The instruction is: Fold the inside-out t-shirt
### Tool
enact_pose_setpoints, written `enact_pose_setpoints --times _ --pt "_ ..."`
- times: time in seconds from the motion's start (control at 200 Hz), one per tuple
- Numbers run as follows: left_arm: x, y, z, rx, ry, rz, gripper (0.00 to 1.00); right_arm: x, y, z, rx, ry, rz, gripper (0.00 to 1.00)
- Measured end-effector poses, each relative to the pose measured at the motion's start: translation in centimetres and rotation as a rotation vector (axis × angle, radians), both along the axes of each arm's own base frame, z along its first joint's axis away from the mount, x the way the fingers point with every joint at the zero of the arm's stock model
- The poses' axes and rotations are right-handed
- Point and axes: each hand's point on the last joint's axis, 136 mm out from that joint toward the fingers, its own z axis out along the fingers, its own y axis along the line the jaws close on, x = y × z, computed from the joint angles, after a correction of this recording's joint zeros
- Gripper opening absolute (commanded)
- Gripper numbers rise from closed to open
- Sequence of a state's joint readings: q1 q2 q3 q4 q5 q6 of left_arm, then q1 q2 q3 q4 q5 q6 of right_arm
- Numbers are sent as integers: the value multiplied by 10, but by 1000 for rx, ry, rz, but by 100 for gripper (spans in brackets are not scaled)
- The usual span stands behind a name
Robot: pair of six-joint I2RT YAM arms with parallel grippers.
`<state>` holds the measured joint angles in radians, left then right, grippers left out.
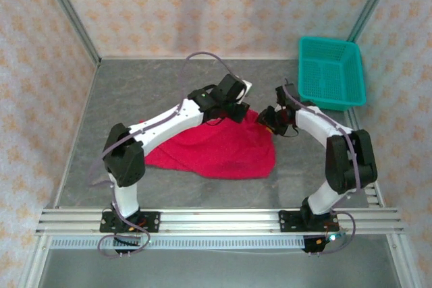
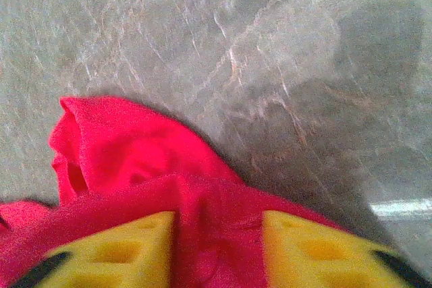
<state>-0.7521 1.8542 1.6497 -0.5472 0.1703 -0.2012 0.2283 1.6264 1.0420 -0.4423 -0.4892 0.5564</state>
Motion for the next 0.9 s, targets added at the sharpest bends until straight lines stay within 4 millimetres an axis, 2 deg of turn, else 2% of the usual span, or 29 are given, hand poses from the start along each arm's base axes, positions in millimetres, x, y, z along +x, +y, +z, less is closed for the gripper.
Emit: enact_pose_setpoints --times 0.09,0.195,0.335,0.415,0.5,0.64,0.66,0.701,0.801,0.901 --pt "-2 3 1 -26 15 5 0 13 1 6 12 -20 -15 0" --pt "-1 17 -15 -39 60 31 0 25 -11 25 11 -64 -38 0" --pt "8 53 -44 -75 140 122 0 19 -51 57 -9 -125 -97 0" --pt "14 68 -56 -94 170 170 0 8 -65 68 -21 -160 -118 0" --pt "15 69 -59 -124 188 187 0 -12 -65 57 -17 -141 -111 0" --pt "10 53 -58 -165 184 174 0 -54 -56 2 -5 5 -88 0" --pt "9 51 -58 -169 185 171 0 -59 -54 -3 -4 24 -81 4" --pt "5 45 -59 -174 189 166 0 -68 -49 -10 -2 52 -66 17" --pt "-6 31 -59 -174 190 140 0 -72 -37 -8 4 60 -34 37" --pt "-16 17 -57 -182 187 113 0 -66 -33 9 2 24 -26 40"
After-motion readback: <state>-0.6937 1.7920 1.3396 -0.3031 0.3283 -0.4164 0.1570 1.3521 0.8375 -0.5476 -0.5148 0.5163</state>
